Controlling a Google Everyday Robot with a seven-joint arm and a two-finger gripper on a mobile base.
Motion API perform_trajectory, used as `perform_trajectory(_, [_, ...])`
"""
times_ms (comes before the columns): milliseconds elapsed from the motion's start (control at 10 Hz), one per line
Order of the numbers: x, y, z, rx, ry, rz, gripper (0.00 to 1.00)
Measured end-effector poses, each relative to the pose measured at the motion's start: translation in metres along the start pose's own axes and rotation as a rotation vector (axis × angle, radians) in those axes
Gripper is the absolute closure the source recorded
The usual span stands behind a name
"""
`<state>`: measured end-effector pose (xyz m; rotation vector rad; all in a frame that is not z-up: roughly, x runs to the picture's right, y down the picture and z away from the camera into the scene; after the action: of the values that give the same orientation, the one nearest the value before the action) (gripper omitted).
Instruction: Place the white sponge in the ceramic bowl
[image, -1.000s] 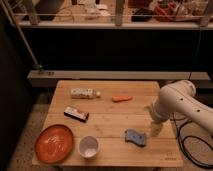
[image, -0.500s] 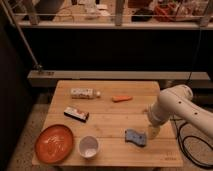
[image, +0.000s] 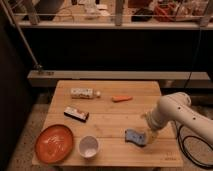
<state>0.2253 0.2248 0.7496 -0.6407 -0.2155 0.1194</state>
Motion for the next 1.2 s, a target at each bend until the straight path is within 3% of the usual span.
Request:
perform_trajectory(600, [0.009, 0.007, 0.038, -0.002, -0.022, -0.001, 0.2])
perform_trajectory(1200, [0.014, 0.011, 0.048, 0.0, -0.019, -0.014, 0.2])
